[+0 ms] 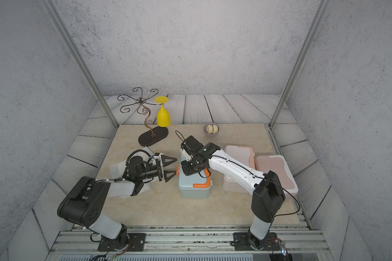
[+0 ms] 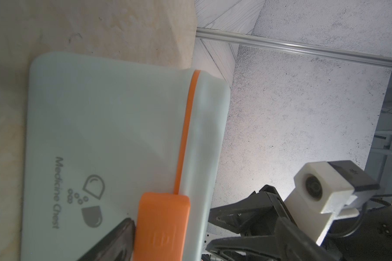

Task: Open first aid kits and take out gauze
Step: Fasten the fastener of the first aid kit.

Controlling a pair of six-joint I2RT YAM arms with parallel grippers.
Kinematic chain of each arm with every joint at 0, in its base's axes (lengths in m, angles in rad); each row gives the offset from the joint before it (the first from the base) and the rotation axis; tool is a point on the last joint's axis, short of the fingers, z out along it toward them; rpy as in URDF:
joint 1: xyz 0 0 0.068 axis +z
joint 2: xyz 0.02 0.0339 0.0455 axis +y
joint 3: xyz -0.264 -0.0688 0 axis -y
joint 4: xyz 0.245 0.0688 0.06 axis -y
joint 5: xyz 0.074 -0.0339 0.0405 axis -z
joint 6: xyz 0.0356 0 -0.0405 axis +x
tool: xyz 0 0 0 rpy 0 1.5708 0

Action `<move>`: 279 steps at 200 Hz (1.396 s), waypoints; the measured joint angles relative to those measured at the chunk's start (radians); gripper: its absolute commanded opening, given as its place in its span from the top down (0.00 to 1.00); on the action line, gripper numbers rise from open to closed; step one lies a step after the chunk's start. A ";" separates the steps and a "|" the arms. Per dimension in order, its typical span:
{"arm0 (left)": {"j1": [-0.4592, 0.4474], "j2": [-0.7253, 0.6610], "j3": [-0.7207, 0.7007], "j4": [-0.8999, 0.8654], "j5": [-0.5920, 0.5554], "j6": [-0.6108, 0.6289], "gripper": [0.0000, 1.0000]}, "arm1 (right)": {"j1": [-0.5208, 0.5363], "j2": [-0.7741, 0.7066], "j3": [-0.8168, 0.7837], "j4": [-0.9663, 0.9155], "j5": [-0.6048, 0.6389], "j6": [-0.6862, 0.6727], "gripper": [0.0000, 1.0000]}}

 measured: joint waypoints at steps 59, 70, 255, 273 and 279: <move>0.002 -0.024 0.000 0.026 0.014 0.000 0.02 | 0.000 0.000 0.000 0.000 -0.004 0.000 0.71; 0.002 -0.032 0.000 0.016 0.017 0.007 0.02 | 0.000 0.000 0.000 0.000 -0.004 0.000 0.71; -0.050 -0.221 0.443 -1.228 -0.096 0.726 0.89 | 0.000 0.000 0.000 0.001 -0.005 0.000 0.71; -0.073 -0.194 0.480 -1.294 -0.121 0.772 0.87 | 0.000 0.000 0.000 0.001 -0.005 0.000 0.71; -0.078 -0.185 0.488 -1.313 -0.129 0.787 0.87 | 0.000 0.000 0.000 0.001 -0.005 0.000 0.71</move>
